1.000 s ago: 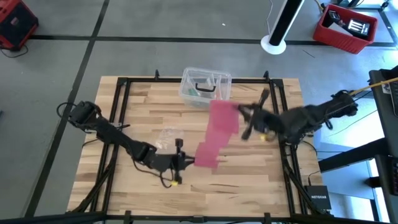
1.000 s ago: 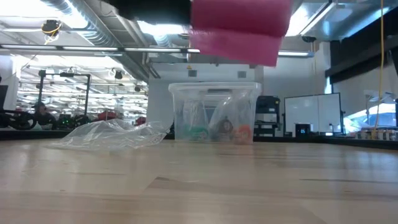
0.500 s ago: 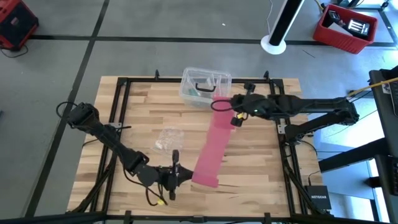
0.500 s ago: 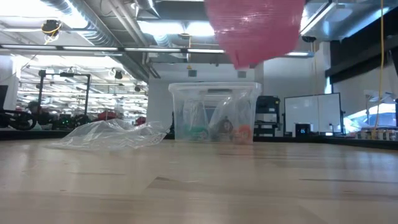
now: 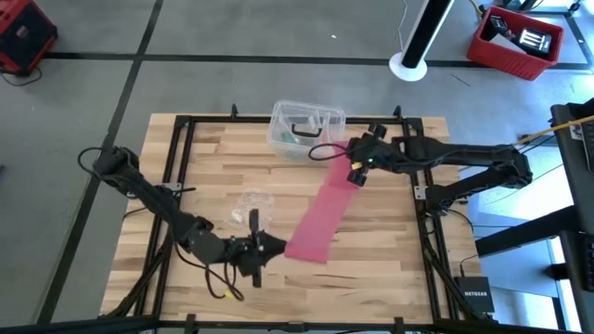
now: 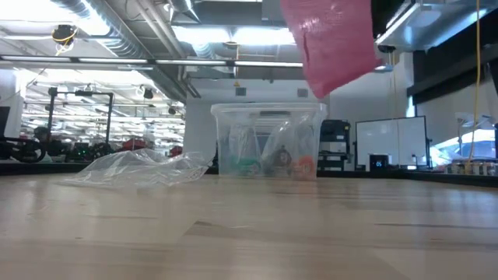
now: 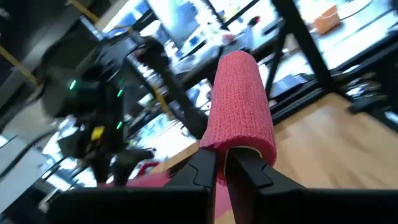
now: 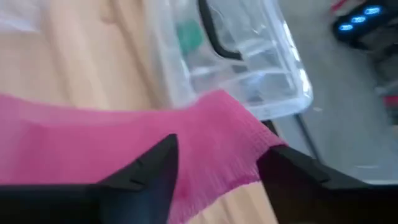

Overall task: Roll bandage
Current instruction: Roll the pink bandage

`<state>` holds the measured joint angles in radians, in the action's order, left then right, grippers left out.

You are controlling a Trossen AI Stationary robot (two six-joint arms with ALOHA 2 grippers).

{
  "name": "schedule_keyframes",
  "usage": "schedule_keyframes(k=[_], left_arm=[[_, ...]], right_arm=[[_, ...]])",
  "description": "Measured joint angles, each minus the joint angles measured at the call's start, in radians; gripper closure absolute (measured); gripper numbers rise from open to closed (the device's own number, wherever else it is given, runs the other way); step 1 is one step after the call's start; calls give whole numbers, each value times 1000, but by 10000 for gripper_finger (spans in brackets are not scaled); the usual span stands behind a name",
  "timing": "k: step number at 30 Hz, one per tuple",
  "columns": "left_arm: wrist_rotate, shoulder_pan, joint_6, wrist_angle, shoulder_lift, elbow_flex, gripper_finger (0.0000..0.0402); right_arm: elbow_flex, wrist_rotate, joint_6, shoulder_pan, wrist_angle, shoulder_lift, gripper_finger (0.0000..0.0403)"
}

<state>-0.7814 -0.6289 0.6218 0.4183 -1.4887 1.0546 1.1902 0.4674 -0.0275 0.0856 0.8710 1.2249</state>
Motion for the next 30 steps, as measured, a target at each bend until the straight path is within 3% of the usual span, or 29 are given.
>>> schedule_keyframes(k=[4,12,17,21,25,28,30], left_arm=[[-8,51,-24,-49,47,0,389],[-3,181,-45,-65,74,0,389],[178,238,-139,-69,74,-1,389],[257,261,-229,-71,74,-1,389],[254,271,-312,-75,77,22,389],[256,288,-434,-83,79,73,389],[260,305,-518,-147,81,115,389]], right_arm=[[85,-90,8,0,22,-19,139],[97,-93,137,0,49,-59,119],[91,-98,88,0,141,-79,118],[75,-213,1,-10,205,-78,118],[37,-386,-131,-109,150,-93,118],[15,-405,-217,-228,85,-118,118],[-1,-356,-260,-319,14,-132,118]])
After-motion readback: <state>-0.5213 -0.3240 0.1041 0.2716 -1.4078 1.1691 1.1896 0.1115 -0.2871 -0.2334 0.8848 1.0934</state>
